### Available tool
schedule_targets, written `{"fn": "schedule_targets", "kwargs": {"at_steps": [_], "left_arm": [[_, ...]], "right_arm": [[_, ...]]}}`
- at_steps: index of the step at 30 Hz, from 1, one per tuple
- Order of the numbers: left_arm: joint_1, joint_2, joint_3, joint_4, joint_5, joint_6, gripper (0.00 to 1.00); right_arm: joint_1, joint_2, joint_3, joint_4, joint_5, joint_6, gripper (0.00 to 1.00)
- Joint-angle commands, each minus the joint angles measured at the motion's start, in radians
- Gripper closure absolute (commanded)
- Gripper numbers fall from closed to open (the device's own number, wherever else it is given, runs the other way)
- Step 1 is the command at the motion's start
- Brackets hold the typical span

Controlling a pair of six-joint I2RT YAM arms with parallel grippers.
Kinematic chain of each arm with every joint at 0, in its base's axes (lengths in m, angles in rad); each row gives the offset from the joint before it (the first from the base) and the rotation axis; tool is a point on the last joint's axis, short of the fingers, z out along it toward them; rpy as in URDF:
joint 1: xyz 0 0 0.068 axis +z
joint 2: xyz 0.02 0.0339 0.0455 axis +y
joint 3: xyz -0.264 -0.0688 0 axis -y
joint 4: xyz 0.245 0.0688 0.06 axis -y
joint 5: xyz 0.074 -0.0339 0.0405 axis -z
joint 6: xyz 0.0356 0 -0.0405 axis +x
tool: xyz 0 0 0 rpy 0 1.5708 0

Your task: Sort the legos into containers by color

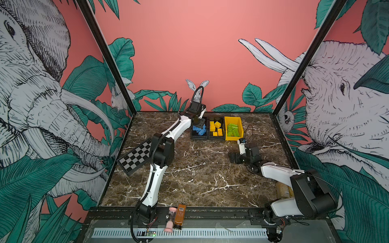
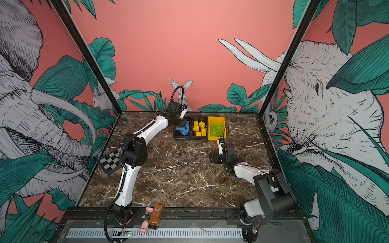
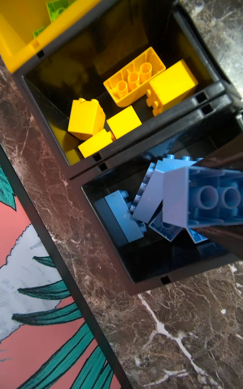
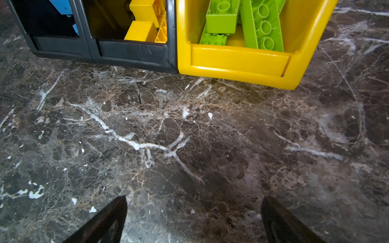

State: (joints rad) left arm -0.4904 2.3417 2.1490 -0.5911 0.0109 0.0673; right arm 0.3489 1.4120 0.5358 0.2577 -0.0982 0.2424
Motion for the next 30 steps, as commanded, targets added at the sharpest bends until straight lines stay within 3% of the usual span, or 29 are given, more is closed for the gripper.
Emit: {"fn": "schedule_targets", "kwargs": {"at_steps": [1, 4, 7, 14, 19, 24, 27, 30], "left_arm": [[0.01, 0.005, -0.002, 0.022, 0.007, -0.004, 0.59], [0.014, 0.02, 0.02, 0.016, 0.008, -0.003, 0.52], [0.019, 0.019, 0.033, 0.004, 0.001, -0.005, 0.28], [0.018, -0.12, -0.106, 0.078, -0.015, -0.009, 0.13], [0.019, -0.427, -0.534, 0.312, -0.134, -0.004, 0.06], [0.032, -0.758, -0.99, 0.568, -0.362, 0.021, 0.01], [0.063, -0.956, -1.253, 0.724, -0.481, 0.021, 0.01], [0.151, -1.118, -1.482, 0.873, -0.449, 0.015, 0.01]], "right_arm": [[-0.003, -0.005, 0.003, 0.023, 0.003, -0.006, 0.02], [-0.002, -0.005, 0.003, 0.024, -0.001, -0.005, 0.02], [-0.002, -0.005, 0.004, 0.022, 0.0, -0.006, 0.02], [-0.003, -0.001, 0.006, 0.025, -0.003, -0.006, 0.02], [-0.002, -0.034, -0.003, 0.011, 0.033, -0.016, 0.02], [-0.005, -0.176, -0.032, -0.019, 0.172, -0.029, 0.02], [-0.037, -0.276, -0.073, 0.012, 0.184, -0.008, 0.02], [-0.061, -0.344, -0.088, 0.003, 0.241, -0.009, 0.02]]}}
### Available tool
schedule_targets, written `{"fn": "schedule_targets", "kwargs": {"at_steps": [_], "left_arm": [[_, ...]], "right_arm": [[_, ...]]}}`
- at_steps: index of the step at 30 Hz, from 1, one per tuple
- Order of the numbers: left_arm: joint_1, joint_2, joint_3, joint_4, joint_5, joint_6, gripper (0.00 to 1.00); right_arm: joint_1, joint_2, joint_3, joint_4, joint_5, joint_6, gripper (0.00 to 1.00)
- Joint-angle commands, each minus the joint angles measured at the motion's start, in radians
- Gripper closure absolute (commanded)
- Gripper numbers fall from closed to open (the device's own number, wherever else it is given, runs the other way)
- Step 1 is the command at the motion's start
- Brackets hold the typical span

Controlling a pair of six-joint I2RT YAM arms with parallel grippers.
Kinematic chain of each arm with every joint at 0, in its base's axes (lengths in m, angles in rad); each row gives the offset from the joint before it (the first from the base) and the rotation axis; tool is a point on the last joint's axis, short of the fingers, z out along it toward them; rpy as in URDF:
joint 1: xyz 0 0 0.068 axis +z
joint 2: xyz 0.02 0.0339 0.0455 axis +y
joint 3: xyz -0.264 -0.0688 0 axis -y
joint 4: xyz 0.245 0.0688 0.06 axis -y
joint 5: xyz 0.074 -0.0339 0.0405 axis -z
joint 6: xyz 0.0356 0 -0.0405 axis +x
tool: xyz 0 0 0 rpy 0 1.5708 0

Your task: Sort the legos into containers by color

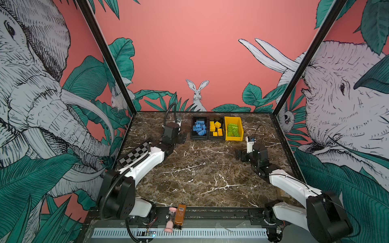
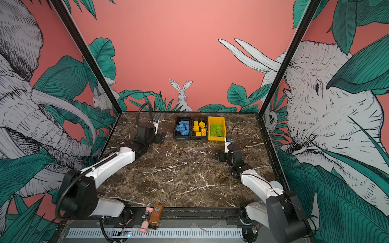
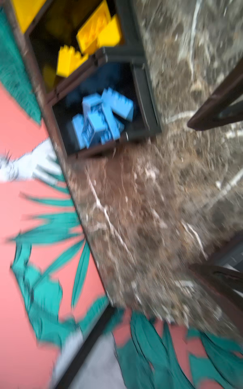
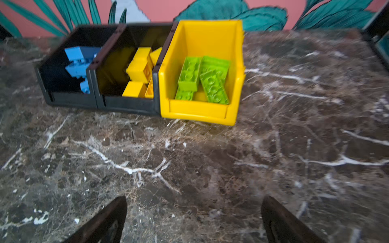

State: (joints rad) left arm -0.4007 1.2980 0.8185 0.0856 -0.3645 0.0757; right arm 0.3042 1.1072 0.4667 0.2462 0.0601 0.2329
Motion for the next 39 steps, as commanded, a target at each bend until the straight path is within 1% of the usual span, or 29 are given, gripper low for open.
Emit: {"fn": "schedule_targets", "kwargs": {"at_steps": [1, 3, 4, 6, 9, 12, 15, 17, 18, 19, 20, 21, 23, 24, 25, 27, 28, 29, 30, 31, 33, 35, 36, 39], "left_arm": [[0.096, -0.108, -0.213, 0.24, -0.076, -0.01, 0.01], [0.161, -0.153, -0.298, 0.272, -0.072, -0.048, 0.01], [0.183, -0.167, -0.333, 0.288, -0.076, -0.046, 0.01], [0.192, -0.177, -0.389, 0.345, -0.133, -0.025, 0.01], [0.197, -0.172, -0.465, 0.475, -0.127, 0.024, 0.01], [0.212, -0.129, -0.486, 0.544, -0.101, 0.032, 0.01], [0.248, -0.036, -0.487, 0.627, -0.024, 0.014, 0.01], [0.269, 0.04, -0.496, 0.747, 0.028, 0.037, 0.01], [0.273, 0.063, -0.499, 0.783, 0.058, 0.046, 0.01], [0.301, 0.088, -0.496, 0.805, 0.131, 0.025, 0.01], [0.328, 0.133, -0.487, 0.826, 0.182, 0.014, 0.01], [0.347, 0.188, -0.477, 0.854, 0.21, -0.001, 0.01], [0.367, 0.294, -0.468, 0.985, 0.253, 0.003, 0.01], [0.366, 0.252, -0.453, 0.864, 0.272, -0.001, 0.01], [0.368, 0.227, -0.433, 0.791, 0.269, -0.004, 0.01], [0.367, 0.276, -0.435, 0.887, 0.277, 0.01, 0.01], [0.367, 0.261, -0.427, 0.83, 0.282, 0.007, 0.01], [0.367, 0.24, -0.416, 0.778, 0.281, 0.005, 0.01], [0.368, 0.255, -0.424, 0.822, 0.284, 0.006, 0.01], [0.368, 0.269, -0.429, 0.86, 0.281, 0.012, 0.01], [0.367, 0.247, -0.42, 0.796, 0.283, 0.006, 0.01], [0.367, 0.257, -0.424, 0.828, 0.283, 0.008, 0.01], [0.367, 0.263, -0.426, 0.842, 0.281, 0.012, 0.01], [0.367, 0.246, -0.421, 0.796, 0.282, 0.006, 0.01]], "right_arm": [[-0.022, -0.059, -0.018, 0.003, 0.105, -0.014, 0.02], [-0.034, -0.079, -0.026, 0.011, 0.157, -0.066, 0.02], [-0.05, -0.077, -0.029, 0.017, 0.189, -0.071, 0.02], [-0.106, -0.062, -0.013, -0.002, 0.181, -0.081, 0.02], [-0.169, -0.025, 0.004, -0.013, 0.187, -0.095, 0.02], [-0.218, 0.07, -0.043, 0.142, 0.19, -0.102, 0.02], [-0.249, 0.207, -0.031, 0.223, 0.169, -0.097, 0.02], [-0.249, 0.235, -0.002, 0.225, 0.149, -0.102, 0.02], [-0.249, 0.251, -0.012, 0.283, 0.13, -0.121, 0.02], [-0.251, 0.269, 0.002, 0.289, 0.129, -0.145, 0.02], [-0.252, 0.29, 0.031, 0.257, 0.137, -0.142, 0.02], [-0.254, 0.308, 0.056, 0.225, 0.139, -0.144, 0.02], [-0.254, 0.33, 0.084, 0.2, 0.123, -0.16, 0.02], [-0.254, 0.332, 0.089, 0.196, 0.12, -0.163, 0.02], [-0.253, 0.326, 0.081, 0.206, 0.114, -0.168, 0.02], [-0.253, 0.295, 0.037, 0.264, 0.115, -0.178, 0.02], [-0.252, 0.282, 0.01, 0.303, 0.136, -0.186, 0.02], [-0.253, 0.273, -0.028, 0.386, 0.163, -0.209, 0.02], [-0.254, 0.282, -0.079, 0.511, 0.189, -0.209, 0.02], [-0.266, 0.302, -0.104, 0.569, 0.183, -0.195, 0.02], [-0.269, 0.369, -0.121, 0.671, 0.128, -0.221, 0.02], [-0.267, 0.411, -0.113, 0.683, 0.108, -0.222, 0.02], [-0.267, 0.431, -0.104, 0.7, 0.125, -0.221, 0.02], [-0.267, 0.416, -0.071, 0.604, 0.138, -0.215, 0.02]]}}
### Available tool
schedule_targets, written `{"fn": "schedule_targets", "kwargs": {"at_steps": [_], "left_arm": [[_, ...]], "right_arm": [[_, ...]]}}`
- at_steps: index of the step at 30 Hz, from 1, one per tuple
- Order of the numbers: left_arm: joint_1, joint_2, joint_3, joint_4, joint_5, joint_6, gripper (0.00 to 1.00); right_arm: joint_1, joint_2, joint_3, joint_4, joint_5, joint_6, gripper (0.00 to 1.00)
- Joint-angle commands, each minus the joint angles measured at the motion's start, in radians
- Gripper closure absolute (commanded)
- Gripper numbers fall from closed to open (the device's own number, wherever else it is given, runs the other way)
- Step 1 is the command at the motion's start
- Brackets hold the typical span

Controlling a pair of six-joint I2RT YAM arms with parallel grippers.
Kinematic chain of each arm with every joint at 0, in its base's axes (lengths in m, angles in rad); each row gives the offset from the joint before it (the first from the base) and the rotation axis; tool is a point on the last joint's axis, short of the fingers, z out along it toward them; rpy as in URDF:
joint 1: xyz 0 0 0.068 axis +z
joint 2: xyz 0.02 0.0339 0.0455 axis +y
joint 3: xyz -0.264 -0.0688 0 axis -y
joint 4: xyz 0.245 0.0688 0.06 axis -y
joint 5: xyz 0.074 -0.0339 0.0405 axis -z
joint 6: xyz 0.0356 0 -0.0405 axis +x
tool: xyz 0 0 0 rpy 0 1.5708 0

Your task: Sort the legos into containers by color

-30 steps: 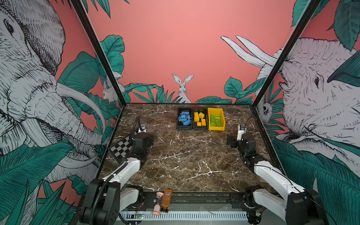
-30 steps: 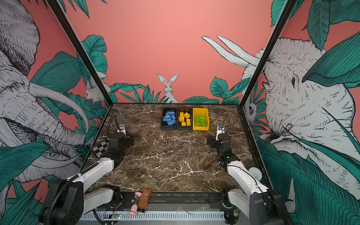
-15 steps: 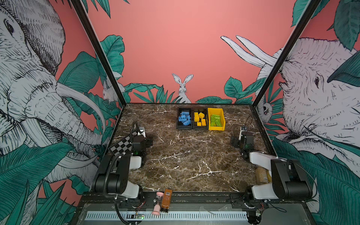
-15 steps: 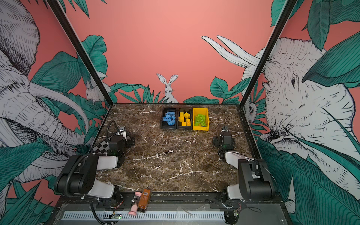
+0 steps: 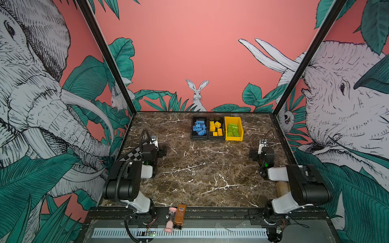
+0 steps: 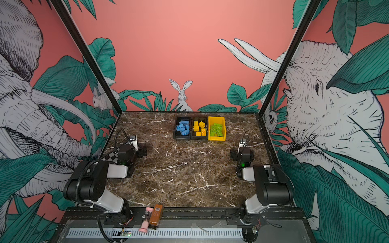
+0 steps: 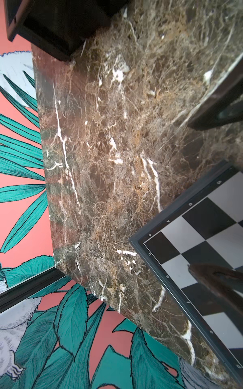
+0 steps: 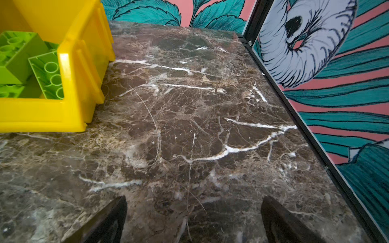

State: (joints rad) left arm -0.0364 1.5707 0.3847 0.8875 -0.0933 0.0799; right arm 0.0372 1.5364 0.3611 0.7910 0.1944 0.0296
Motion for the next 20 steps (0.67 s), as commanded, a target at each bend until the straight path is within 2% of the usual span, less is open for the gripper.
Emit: {"fn": "schedule_targets", "kwargs": {"at_steps": [1, 20], "left_arm": [[0.003, -0.024, 0.012, 0.001, 0.013, 0.003, 0.01], [0.001, -0.021, 0.022, -0.015, 0.039, 0.018, 0.01]], "right_arm": [[0.001, -0.004, 0.03, 0.088, -0.001, -0.013, 0.02], [0.001, -0.01, 0.034, 0.069, 0.001, -0.011, 0.02]]}}
